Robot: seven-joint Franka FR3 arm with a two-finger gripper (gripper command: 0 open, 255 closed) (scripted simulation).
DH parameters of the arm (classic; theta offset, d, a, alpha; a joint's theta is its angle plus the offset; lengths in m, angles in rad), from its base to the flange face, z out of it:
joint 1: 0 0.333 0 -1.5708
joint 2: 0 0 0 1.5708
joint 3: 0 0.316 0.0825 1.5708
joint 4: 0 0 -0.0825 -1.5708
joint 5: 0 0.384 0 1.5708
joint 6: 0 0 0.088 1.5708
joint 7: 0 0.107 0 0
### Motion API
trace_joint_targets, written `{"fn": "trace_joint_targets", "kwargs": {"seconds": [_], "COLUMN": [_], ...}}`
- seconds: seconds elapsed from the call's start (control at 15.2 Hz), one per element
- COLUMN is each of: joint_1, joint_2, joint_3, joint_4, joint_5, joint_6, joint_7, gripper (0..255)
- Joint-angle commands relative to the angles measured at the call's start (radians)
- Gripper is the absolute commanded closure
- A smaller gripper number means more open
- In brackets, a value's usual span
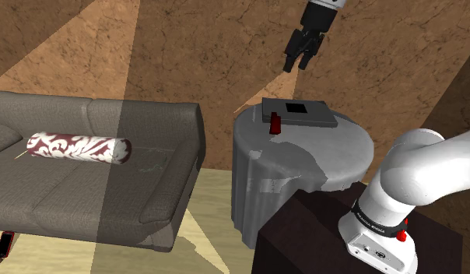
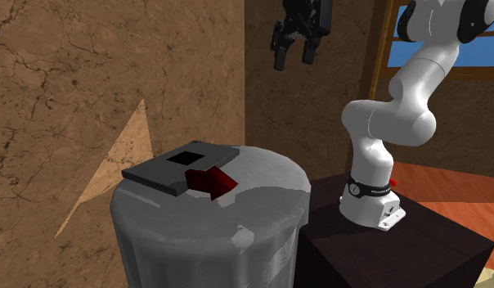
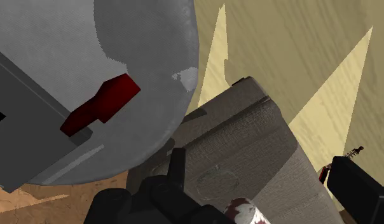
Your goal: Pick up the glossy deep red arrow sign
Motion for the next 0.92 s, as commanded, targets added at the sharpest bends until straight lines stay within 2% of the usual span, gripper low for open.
{"fn": "trace_joint_targets", "kwargs": {"seconds": [0.0, 0.86], "joint_1": [0.000, -0.122], "joint_2": [0.000, 0.335], "joint_3": [0.000, 0.000], "joint_4": [0.000, -0.057], "joint_5": [0.000, -0.047], "joint_6": [0.000, 0.305], "joint_7": [0.000, 0.174], "gripper": [0, 0]}}
